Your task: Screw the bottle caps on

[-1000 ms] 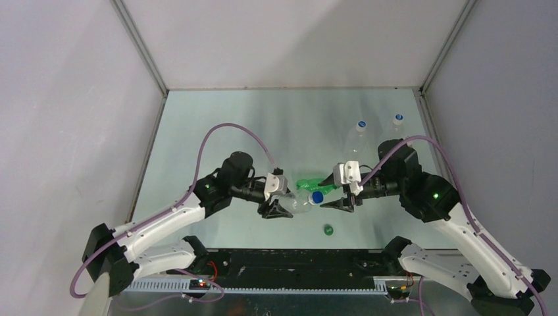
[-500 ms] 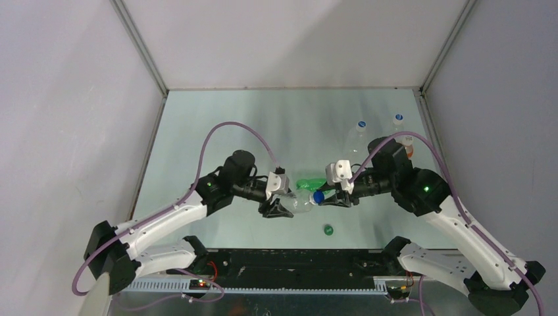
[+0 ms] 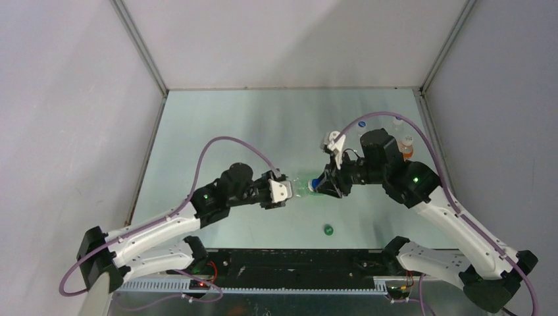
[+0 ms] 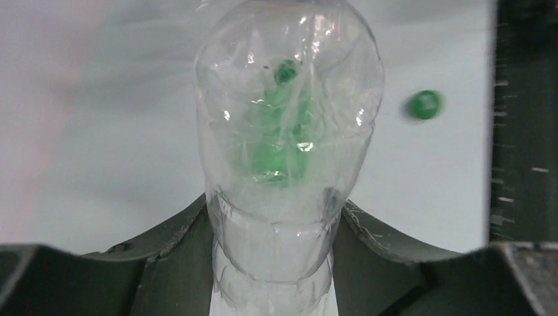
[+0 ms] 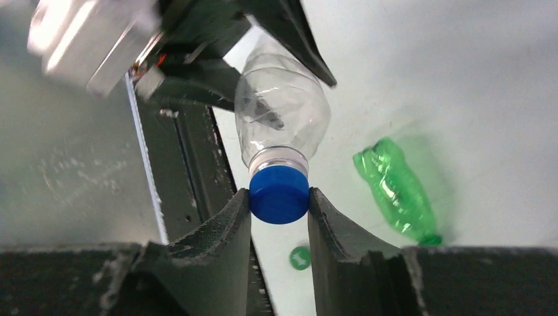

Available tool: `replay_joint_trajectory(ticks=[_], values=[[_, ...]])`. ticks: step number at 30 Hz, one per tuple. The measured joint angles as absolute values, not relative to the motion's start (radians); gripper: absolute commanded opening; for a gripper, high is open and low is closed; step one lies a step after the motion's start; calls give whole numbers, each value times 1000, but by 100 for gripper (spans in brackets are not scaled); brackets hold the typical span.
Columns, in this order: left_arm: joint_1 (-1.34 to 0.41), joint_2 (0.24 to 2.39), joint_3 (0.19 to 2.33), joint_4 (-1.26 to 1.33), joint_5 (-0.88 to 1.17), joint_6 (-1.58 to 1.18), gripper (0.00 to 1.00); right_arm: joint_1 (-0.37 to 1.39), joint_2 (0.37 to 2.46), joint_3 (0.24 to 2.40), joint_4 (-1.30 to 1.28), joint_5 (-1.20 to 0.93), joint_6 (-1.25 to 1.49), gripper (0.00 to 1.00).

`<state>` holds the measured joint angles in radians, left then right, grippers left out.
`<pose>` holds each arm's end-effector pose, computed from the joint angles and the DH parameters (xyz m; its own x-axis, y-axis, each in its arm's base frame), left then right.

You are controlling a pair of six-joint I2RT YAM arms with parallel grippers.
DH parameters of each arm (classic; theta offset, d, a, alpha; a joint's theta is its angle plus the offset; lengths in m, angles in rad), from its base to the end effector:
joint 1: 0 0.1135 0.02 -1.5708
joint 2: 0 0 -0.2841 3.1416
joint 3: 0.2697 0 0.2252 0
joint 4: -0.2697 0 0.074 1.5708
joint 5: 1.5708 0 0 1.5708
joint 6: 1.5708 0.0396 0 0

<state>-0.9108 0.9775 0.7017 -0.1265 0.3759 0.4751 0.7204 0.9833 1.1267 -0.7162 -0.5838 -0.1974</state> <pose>0.1040 -0.1577 0.3043 0.2174 0.4139 -0.8840 0.9474 0.1283 0.2931 0.1049 0.1211 0.3824 -0.2232 -0.4136 -0.8827 -0.9610 0.2451 0.1281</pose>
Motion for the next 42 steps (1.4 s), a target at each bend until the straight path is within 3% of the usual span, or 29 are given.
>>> replay_joint_trajectory(ticks=[8,10,11,13,15,18,25,30,35,42], values=[[-1082,1009,595,105,-152,675,0,691,1060,1129,-710,-382,329,0],[-1088,1028,586,150,-199,689,0,678,1069,1128,-701,-361,400,19],[-1088,1031,585,160,-208,690,0,673,1067,1127,-693,-353,420,39],[-1081,1031,585,181,-206,681,0,668,1054,1127,-673,-347,426,64],[-1058,1021,588,185,-172,662,0,665,1030,1126,-653,-338,379,78],[-1002,1001,611,126,-66,627,0,661,984,1125,-642,-351,253,85],[-813,1026,801,-208,364,592,0,657,871,1125,-704,-541,-259,85],[-767,1129,953,-442,635,612,0,662,845,1122,-764,-663,-564,78],[-767,1187,1010,-595,784,640,0,674,849,1115,-770,-745,-687,63],[-767,1188,1012,-636,852,646,0,701,868,1115,-770,-834,-721,52]])
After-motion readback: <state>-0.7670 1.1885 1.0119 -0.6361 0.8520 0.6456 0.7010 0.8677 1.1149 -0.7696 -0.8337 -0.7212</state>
